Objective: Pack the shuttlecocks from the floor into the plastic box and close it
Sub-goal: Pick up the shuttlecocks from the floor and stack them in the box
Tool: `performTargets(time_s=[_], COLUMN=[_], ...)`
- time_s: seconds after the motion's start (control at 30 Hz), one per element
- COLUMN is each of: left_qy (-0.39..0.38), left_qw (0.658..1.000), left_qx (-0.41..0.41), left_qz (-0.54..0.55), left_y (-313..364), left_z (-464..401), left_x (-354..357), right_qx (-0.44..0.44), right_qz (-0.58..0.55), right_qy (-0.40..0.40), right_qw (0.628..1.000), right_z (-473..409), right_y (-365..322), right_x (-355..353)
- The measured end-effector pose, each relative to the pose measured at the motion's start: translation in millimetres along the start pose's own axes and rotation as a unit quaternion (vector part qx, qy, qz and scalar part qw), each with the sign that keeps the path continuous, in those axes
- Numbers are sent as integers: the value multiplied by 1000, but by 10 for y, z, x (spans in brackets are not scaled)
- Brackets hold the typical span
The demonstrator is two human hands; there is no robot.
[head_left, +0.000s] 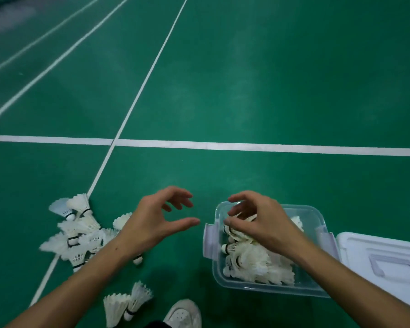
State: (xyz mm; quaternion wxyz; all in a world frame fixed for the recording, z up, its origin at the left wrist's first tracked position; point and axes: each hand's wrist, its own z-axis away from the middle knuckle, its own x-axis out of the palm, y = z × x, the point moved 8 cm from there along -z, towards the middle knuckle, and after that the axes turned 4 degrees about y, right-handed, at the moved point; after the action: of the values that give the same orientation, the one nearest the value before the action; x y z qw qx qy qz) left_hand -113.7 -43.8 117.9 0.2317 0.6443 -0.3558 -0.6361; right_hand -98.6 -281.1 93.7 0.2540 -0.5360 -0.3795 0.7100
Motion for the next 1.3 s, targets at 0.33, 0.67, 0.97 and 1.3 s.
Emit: performTargets(time_s=[0.33,0.67,0.97,1.3], left_qy=[110,78,-23,-87], left_qw=[986,974,974,964], left_qx=[-127,-213,-185,-211], left_qz=[-19,-21,-130,-140], left_y=[-1248,-2156,-2363,-2507], left_z=[641,965,701,438], left_x=[-1248,-1263,-787,-562], right_qx=[-102,-133,-148,-94], right_qz=[41,95,174,149], right_qy=[-89,-188,-199,-212], right_qw=[990,968,953,961], right_z=[-666,-885,-914,-986], right_y=[-776,-960,-807,-545], right_x=[1291,2468,3095,3151])
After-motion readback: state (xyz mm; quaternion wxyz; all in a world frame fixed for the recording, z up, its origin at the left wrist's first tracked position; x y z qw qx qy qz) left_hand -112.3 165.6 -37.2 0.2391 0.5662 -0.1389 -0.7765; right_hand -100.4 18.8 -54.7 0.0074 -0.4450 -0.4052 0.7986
